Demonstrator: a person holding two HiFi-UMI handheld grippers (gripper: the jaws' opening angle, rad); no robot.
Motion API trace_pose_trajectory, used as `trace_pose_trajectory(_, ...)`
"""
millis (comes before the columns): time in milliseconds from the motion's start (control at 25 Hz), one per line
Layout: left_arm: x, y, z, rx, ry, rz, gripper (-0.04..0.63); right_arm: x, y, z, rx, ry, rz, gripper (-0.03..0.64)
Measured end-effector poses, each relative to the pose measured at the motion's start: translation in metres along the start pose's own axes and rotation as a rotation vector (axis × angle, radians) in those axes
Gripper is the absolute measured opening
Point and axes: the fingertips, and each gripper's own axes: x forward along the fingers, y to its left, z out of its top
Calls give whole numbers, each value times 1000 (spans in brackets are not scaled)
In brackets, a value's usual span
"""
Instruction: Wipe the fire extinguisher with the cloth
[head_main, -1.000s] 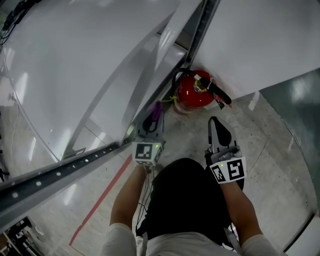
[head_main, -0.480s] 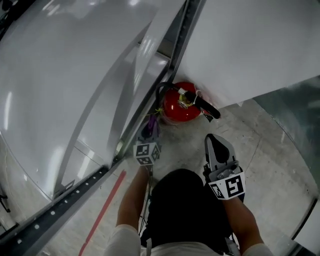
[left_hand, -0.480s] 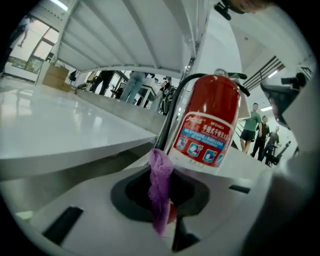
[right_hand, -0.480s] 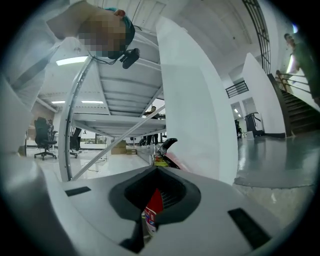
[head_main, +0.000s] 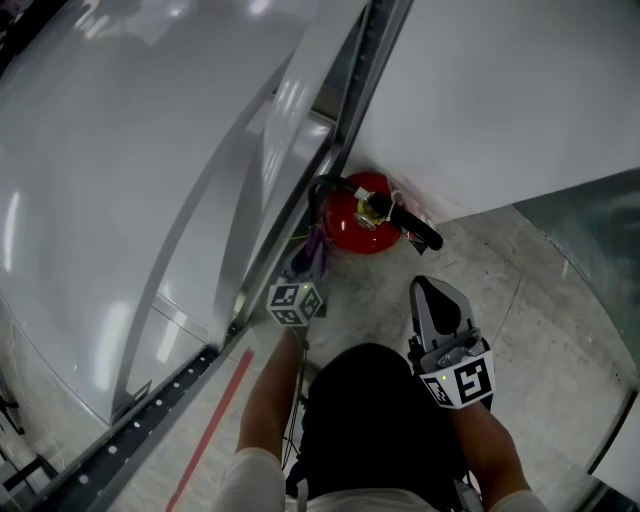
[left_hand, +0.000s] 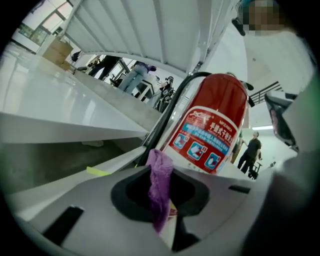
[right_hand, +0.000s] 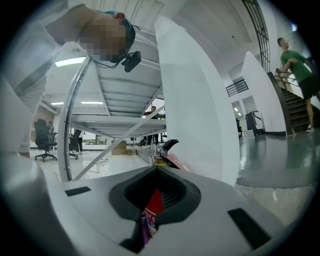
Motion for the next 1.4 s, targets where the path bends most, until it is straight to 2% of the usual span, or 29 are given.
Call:
trace_pose_trajectory(320, -20, -38, 58, -4, -115, -121, 58, 2, 4, 2, 14, -20, 27, 12)
trace_pose_trajectory(640, -43, -84, 121, 30, -204, -157, 58, 4, 13, 6, 35, -53, 68, 12)
trace_pose_trajectory(840, -53, -101, 148, 68, -228, -170, 58, 7, 16, 6, 47, -63, 84, 12)
trace_pose_trajectory(1080, -60, -114, 169, 59, -240, -183, 58, 10, 14, 5, 66, -70, 85, 12)
trace_pose_trajectory(1400, -67, -146, 190, 130, -273, -283, 58, 9, 11, 3, 64, -62, 91, 12)
